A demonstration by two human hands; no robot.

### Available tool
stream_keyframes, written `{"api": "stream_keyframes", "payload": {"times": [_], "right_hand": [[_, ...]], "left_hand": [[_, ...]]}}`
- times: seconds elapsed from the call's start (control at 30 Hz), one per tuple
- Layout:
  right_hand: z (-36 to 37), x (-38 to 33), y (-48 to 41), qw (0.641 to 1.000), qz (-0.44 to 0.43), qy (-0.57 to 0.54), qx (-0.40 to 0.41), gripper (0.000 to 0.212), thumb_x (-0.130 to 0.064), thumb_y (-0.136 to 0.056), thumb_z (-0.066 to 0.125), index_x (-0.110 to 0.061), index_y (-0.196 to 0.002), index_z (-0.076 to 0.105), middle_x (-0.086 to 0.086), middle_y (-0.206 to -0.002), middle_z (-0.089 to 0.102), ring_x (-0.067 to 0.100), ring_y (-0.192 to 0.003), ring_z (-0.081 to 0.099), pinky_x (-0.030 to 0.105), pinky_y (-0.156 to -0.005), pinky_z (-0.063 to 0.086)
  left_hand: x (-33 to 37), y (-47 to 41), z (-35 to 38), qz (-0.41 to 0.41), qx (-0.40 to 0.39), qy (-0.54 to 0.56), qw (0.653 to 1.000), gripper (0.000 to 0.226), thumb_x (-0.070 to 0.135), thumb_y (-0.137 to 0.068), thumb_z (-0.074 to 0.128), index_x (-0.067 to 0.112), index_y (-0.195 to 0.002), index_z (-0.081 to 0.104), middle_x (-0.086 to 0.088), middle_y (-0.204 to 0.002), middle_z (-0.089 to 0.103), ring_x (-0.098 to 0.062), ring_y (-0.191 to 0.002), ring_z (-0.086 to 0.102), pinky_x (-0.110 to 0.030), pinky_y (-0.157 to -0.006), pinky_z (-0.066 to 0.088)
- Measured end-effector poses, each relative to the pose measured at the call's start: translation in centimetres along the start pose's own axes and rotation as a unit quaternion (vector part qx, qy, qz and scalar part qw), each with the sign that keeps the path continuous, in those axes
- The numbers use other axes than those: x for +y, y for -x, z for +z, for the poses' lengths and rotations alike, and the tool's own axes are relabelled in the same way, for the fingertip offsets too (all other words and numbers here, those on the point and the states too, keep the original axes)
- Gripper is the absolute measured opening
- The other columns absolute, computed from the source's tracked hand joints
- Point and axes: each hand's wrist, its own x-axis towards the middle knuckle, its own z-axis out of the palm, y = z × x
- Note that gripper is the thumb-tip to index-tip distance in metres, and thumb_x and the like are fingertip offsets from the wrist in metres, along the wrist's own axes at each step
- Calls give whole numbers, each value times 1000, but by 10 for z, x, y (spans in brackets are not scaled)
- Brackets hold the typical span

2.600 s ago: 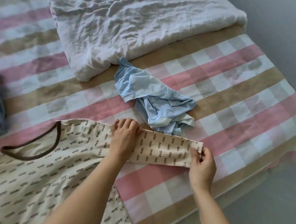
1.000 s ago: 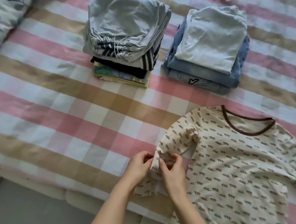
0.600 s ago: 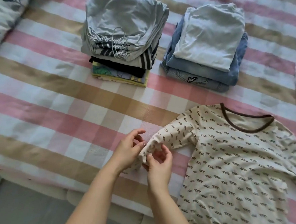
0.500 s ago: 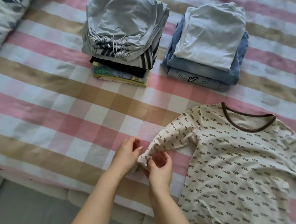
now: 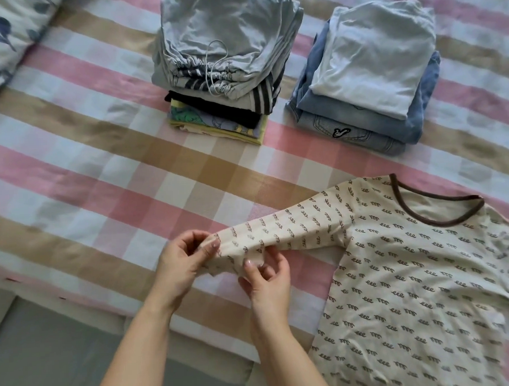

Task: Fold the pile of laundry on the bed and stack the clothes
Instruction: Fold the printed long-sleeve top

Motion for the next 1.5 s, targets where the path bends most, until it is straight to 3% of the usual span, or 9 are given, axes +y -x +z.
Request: {"api": "stream_keyframes", "payload": {"times": [0.23,0.43,0.57,0.67,0.8,0.97,1.13,1.33,1.5], "right_hand": [[3,11,5,994,85,73,-1,29,2,-89,51,-19,-107,45,2,-88,59,13,-68,60,25,-60,46],[-27,-12,3,920,-188,343,5,28,-9,-89,55,-37,-93,52,-7,-91,57,0,-80,53,14,-72,43],[-6,-24,0,840,-307,431,-118,15,-11,-89,57,-15,-102,62,0,-98,57,15,-93,55,32,-85,47],[23,-21,14,794,-344,449,-223,33,-30,-86,55,-10,-111,61,4,-105,57,18,-98,55,32,-89,45],[40,-22,22,868,-255,373,-205,59,-53,-79,54,-23,-129,46,-11,-119,52,4,-111,50,24,-94,42],[32,-29,7,947,-136,211,-203,43,-42,-77,63,-23,-115,56,0,-109,65,9,-94,60,34,-86,48],[0,-46,-10,965,-179,161,-107,8,-8,-89,58,-11,-89,65,14,-87,68,16,-80,61,42,-77,49],[-74,-90,-18,958,-233,167,24,22,-17,-94,51,-10,-77,63,6,-70,60,17,-66,52,37,-61,46],[-159,-143,-19,915,-344,167,127,19,-32,-89,50,-21,-78,62,-11,-61,57,0,-51,44,14,-47,36]], "left_hand": [[-14,-37,-6,36,127,-191,973,19,1,-76,71,7,-91,62,-4,-78,62,-20,-76,58,-24,-72,45],[-35,-20,-16,-50,149,-88,984,30,-2,-73,73,3,-99,59,-16,-88,66,-17,-69,61,-27,-61,51],[-23,-8,-15,10,155,-18,988,27,-9,-78,66,15,-90,59,-11,-86,64,-11,-66,59,-13,-50,50],[2,-1,-15,81,143,-18,986,33,-5,-79,66,27,-86,60,0,-85,64,-13,-73,63,-19,-59,54],[28,7,-6,107,97,18,989,31,-2,-84,61,28,-90,62,-3,-86,64,-17,-68,67,-32,-60,57],[32,13,29,53,29,63,996,25,-3,-91,48,18,-98,59,-5,-85,64,-14,-76,65,-28,-69,56],[36,15,59,15,-35,145,989,28,7,-99,30,13,-104,57,-5,-82,68,-17,-76,66,-26,-66,56],[35,21,108,109,-28,27,993,29,-1,-94,41,17,-97,64,5,-84,69,-10,-78,65,-20,-66,53],[32,20,160,157,17,-47,986,28,0,-93,46,21,-93,64,3,-86,67,-8,-79,62,-19,-67,52]]}}
